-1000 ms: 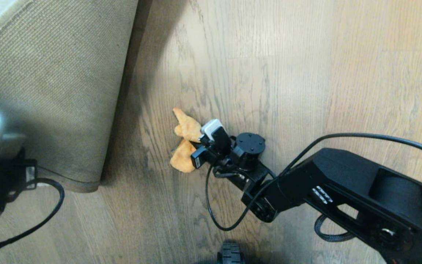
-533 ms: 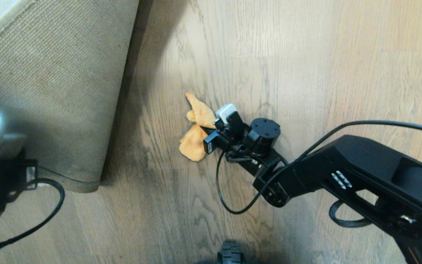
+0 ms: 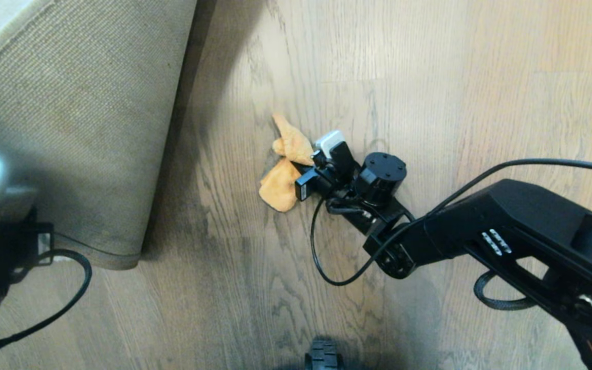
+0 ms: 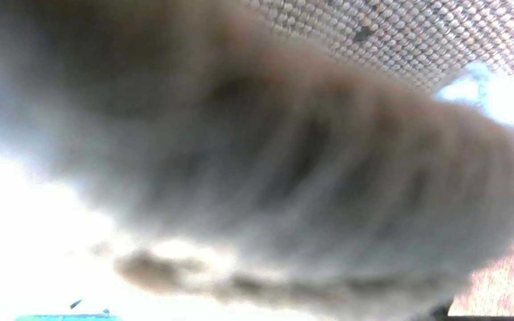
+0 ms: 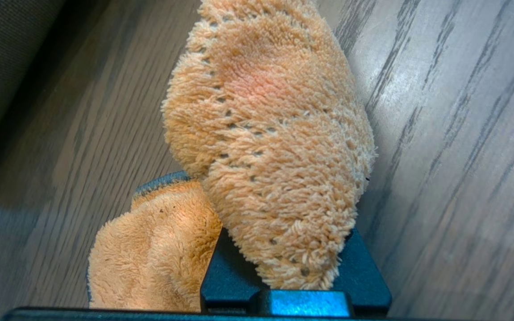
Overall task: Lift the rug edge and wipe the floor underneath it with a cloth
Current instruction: Wipe the floor under the carpet with a rag
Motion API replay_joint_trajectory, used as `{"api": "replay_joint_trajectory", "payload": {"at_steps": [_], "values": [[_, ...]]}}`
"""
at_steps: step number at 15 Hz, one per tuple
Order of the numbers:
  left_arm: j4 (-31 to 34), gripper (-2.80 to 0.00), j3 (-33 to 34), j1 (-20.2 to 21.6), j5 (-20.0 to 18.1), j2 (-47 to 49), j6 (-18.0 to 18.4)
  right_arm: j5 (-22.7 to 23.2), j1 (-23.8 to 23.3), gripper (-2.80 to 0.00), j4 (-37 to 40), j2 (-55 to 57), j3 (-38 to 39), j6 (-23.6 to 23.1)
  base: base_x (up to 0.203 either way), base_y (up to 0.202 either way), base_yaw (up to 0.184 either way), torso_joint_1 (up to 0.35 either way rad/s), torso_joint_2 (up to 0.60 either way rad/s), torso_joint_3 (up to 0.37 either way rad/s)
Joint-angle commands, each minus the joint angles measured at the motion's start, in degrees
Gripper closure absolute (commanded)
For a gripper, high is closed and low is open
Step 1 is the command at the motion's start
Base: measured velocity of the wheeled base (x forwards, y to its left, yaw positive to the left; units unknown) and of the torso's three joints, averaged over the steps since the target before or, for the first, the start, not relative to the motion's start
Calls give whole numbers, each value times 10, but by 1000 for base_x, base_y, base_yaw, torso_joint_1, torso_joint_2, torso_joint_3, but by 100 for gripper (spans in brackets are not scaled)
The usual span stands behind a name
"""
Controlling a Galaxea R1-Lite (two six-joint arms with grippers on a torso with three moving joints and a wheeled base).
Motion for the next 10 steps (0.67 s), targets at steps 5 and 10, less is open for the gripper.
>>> {"api": "replay_joint_trajectory", "payload": {"at_steps": [5, 10], "values": [[-3, 0, 0, 0, 3, 1, 1, 2, 49, 0, -25, -1, 78, -3, 0, 0, 0, 0, 0, 0], [-4, 0, 1, 0, 3, 1, 1, 1, 98, 0, -49, 1, 118, -3, 0, 0, 0, 0, 0, 0]]}}
